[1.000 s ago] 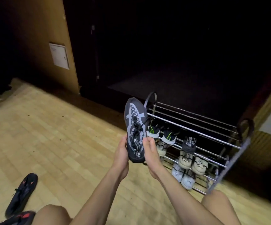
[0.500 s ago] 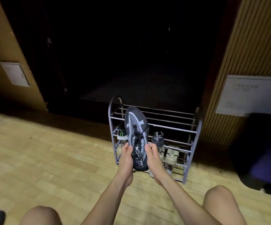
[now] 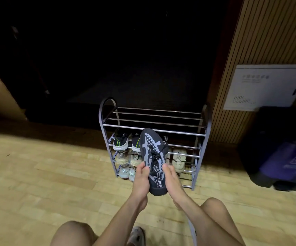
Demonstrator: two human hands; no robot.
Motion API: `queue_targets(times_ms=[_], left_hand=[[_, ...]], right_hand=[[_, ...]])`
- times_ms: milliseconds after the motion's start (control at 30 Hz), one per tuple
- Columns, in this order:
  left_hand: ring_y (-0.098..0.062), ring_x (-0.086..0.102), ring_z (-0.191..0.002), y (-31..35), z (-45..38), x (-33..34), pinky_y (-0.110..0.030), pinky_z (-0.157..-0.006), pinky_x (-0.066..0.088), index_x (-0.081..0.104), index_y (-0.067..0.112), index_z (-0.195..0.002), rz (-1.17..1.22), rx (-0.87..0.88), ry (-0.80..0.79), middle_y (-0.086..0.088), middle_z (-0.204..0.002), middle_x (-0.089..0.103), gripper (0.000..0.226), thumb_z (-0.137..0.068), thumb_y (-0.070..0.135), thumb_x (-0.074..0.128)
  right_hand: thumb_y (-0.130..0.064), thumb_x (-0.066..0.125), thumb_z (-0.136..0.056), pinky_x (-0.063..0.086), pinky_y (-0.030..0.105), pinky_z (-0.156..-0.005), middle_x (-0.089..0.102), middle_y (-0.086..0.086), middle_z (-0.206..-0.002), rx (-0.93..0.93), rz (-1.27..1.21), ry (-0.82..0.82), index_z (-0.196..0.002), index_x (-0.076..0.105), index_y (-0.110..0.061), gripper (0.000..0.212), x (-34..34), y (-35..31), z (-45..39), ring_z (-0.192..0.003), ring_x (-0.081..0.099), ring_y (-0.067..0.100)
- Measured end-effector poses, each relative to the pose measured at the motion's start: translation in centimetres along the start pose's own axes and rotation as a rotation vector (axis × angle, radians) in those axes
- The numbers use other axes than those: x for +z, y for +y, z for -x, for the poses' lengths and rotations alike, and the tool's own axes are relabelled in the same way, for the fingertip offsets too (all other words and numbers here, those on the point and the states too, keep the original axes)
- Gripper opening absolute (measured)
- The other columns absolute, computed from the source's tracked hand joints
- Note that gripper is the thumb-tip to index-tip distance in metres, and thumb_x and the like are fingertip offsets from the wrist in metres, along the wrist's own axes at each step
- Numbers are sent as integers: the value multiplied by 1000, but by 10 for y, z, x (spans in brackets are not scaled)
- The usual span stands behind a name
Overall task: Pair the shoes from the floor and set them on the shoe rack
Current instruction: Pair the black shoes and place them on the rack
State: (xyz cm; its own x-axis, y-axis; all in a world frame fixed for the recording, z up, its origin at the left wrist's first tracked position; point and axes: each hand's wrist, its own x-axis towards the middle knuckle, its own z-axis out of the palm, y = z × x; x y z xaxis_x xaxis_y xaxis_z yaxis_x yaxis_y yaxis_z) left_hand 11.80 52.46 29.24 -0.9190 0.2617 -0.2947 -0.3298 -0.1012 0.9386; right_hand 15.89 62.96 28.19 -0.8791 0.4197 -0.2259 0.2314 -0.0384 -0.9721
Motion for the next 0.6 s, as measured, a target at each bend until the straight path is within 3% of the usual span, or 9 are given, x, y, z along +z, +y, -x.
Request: queue_targets(times_ms=[100, 233, 300, 367, 433, 533, 600], left_hand=[[-22, 66, -111, -14, -20, 4, -43, -97, 52, 51, 18, -133, -54, -69, -31, -3, -122, 69, 32, -103, 18, 41], [-4, 70, -83, -20, -39, 15, -19, -56, 53, 57, 25, -116, -100, -188, -136, 7, -105, 72, 24, -106, 19, 36], [1, 69, -72, -23, -51, 21, -15, -49, 49, 59, 23, -113, -132, -214, -180, 9, -98, 72, 26, -106, 17, 35], [4, 69, -72, -24, -62, 31, -14, -51, 50, 59, 21, -120, -172, -229, -221, 9, -101, 72, 29, -105, 15, 35], [5, 69, -75, -25, -76, 42, -16, -57, 51, 60, 25, -120, -192, -253, -272, 10, -104, 72, 30, -104, 16, 36], [-6, 68, -89, -22, -95, 59, -27, -75, 52, 66, 23, -115, -197, -292, -295, 8, -109, 73, 33, -104, 35, 37], [-12, 66, -96, -25, -108, 70, -31, -82, 52, 66, 22, -117, -155, -336, -273, 6, -112, 72, 42, -104, 44, 33]], right_hand=[[-46, 39, -103, 45, 36, -99, 65, -4, -109, 58, 39, 49, -108, 56, -27, 26, -4, 16, -15, -108, 61, 16], [-38, 34, -106, 45, 22, -85, 61, -17, -106, 84, 45, 68, -110, 54, -33, 21, -16, 27, -28, -104, 59, 9], [-36, 33, -107, 46, 23, -91, 62, -12, -114, 94, 32, 75, -119, 53, -29, 25, -23, 32, -38, -107, 59, 7], [-37, 31, -107, 43, 30, -100, 61, -7, -123, 87, 53, 101, -124, 54, -28, 29, -30, 36, -50, -115, 57, 12], [-36, 27, -107, 39, 29, -97, 58, -4, -124, 91, 131, 137, -129, 54, -26, 36, -39, 37, -65, -116, 54, 14], [-32, 25, -107, 41, 30, -89, 61, 1, -118, 118, 174, 170, -121, 58, -20, 37, -52, 35, -92, -109, 56, 18], [-36, 26, -106, 46, 36, -95, 63, 4, -120, 138, 170, 189, -118, 60, -21, 39, -59, 37, -109, -110, 58, 21]])
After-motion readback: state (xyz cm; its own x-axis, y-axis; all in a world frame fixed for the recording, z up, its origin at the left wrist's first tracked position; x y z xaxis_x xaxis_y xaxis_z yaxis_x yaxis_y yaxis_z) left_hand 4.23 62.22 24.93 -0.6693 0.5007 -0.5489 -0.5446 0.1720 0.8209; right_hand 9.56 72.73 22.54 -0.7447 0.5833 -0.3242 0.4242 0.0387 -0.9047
